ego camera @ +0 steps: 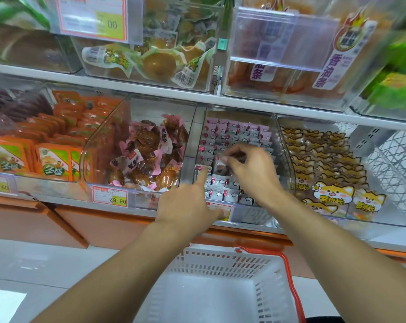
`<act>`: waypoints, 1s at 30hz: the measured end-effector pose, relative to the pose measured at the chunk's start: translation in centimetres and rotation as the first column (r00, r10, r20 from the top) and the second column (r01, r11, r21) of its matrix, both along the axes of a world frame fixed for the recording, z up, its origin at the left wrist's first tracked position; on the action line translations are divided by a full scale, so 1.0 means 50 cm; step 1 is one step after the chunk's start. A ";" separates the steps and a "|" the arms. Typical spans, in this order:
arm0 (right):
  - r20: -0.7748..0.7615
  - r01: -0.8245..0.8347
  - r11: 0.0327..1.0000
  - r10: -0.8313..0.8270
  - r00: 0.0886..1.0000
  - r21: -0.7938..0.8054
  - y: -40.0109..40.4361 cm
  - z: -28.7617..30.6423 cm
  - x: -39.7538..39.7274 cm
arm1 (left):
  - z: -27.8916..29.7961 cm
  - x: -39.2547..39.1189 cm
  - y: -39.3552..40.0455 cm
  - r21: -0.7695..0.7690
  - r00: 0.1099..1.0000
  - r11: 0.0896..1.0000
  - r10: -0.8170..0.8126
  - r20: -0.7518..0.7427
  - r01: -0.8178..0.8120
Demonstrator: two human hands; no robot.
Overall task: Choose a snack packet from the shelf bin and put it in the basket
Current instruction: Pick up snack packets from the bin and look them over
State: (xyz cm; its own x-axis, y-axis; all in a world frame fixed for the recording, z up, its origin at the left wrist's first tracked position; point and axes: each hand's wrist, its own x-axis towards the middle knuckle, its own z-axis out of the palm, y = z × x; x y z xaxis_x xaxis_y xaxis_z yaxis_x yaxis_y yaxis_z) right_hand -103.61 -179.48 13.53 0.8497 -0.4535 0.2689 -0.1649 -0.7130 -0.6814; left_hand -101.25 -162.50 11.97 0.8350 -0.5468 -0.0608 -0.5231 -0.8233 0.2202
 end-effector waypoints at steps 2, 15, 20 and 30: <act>0.114 0.033 0.998 -0.040 0.993 0.057 0.003 0.021 -0.010 | -0.001 -0.003 0.000 0.025 1.000 1.000 0.003 0.019 -0.004; 0.355 0.050 0.858 -0.264 0.897 0.512 0.012 0.059 -0.165 | 0.025 -0.024 0.035 -0.589 0.962 0.792 -0.005 -0.274 -0.163; 0.166 -0.012 0.452 -0.303 0.938 0.892 0.025 0.046 -0.195 | 0.033 -0.046 0.031 -0.719 0.727 0.514 -0.238 -0.644 -0.468; 0.075 0.019 0.347 -0.257 0.964 0.938 -0.002 0.029 -0.222 | 0.031 -0.040 0.034 -0.755 0.763 0.425 -0.198 -0.615 -0.498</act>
State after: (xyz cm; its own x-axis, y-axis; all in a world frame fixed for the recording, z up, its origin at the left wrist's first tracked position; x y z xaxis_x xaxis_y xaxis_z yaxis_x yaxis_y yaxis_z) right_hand -114.70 -179.59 15.00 0.7381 -0.6182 -0.2703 0.0091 0.4096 -0.9122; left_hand -103.23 -160.83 13.53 0.8849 -0.4516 -0.1143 0.1017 -0.0522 0.9934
